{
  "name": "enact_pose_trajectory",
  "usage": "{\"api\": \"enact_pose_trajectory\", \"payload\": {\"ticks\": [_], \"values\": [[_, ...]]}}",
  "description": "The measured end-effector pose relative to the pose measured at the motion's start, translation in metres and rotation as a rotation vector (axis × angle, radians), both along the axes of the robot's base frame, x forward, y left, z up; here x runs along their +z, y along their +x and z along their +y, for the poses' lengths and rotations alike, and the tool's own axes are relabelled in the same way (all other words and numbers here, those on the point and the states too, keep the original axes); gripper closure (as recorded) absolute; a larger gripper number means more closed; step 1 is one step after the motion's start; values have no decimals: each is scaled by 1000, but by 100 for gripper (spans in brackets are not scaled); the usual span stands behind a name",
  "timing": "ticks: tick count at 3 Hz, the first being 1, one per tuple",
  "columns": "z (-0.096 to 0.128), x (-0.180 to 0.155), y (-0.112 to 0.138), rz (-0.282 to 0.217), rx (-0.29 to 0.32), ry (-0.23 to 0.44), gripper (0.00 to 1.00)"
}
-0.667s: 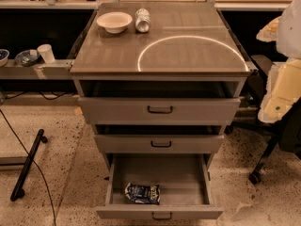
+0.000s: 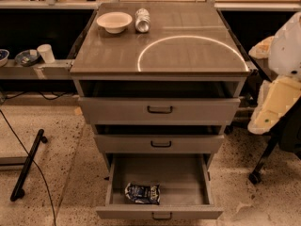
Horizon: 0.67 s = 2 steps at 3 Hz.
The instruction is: Pick blue chip bag from bottom drawer and place on counter
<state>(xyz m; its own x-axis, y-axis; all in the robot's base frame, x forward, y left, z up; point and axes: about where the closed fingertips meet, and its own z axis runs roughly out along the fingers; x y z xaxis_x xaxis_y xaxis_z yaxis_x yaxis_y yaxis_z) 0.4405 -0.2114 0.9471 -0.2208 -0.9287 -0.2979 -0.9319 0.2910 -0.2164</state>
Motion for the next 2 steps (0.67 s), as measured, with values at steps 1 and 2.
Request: {"api": "enact_pose_trajectory", "payload": {"ticks": [1,2], "values": [[22,-73,-4,55,1,151,0],[44,-165,-18,157,24,220,0]]}}
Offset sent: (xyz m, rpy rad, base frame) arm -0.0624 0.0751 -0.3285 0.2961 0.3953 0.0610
